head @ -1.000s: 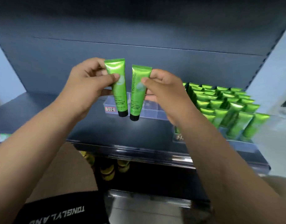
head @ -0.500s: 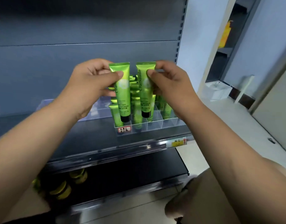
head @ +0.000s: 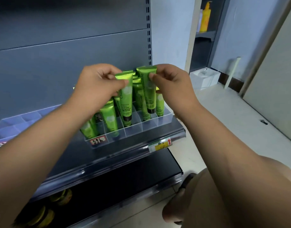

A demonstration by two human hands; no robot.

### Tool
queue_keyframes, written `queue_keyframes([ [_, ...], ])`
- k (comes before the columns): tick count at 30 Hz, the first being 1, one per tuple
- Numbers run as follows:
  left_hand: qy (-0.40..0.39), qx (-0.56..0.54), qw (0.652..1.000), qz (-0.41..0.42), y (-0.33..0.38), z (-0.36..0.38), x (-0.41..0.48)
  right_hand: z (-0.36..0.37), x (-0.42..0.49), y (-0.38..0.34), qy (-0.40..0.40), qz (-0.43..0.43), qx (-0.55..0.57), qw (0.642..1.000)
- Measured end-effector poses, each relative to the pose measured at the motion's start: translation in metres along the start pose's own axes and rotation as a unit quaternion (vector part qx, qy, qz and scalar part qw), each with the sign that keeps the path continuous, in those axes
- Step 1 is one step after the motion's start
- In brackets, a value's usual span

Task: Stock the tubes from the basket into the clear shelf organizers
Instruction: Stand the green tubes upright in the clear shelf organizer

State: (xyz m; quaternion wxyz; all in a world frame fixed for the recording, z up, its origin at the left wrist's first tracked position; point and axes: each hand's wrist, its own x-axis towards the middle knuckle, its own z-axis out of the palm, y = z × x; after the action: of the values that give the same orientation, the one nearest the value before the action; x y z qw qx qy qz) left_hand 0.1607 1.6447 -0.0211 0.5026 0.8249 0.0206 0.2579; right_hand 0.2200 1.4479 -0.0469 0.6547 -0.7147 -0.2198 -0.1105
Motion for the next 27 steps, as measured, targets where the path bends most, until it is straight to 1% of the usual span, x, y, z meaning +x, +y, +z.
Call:
queue_keyframes([
  [4, 0.005, 0.091, 0.994, 0.061, -0.001, 0.012, 0.004, 0.002, 0.012, 0.006, -0.007, 0.000, -0.029, 1.000],
  [11, 0.001, 0.242, 0.966, 0.086, -0.011, 0.014, 0.000, 0.006, 0.019, 0.017, -0.026, 0.009, -0.092, 0.995],
  [17, -0.002, 0.241, 0.966, 0.088, -0.014, 0.010, 0.000, 0.010, 0.017, 0.021, -0.041, -0.037, -0.160, 0.986],
  [22, 0.003, 0.233, 0.969, 0.079, -0.019, 0.005, 0.004, 0.013, 0.019, 0.027, -0.036, -0.033, -0.168, 0.985],
  [27, -0.015, 0.255, 0.964, 0.068, -0.029, 0.003, 0.001, 0.015, 0.017, 0.026, -0.055, -0.032, -0.193, 0.979],
])
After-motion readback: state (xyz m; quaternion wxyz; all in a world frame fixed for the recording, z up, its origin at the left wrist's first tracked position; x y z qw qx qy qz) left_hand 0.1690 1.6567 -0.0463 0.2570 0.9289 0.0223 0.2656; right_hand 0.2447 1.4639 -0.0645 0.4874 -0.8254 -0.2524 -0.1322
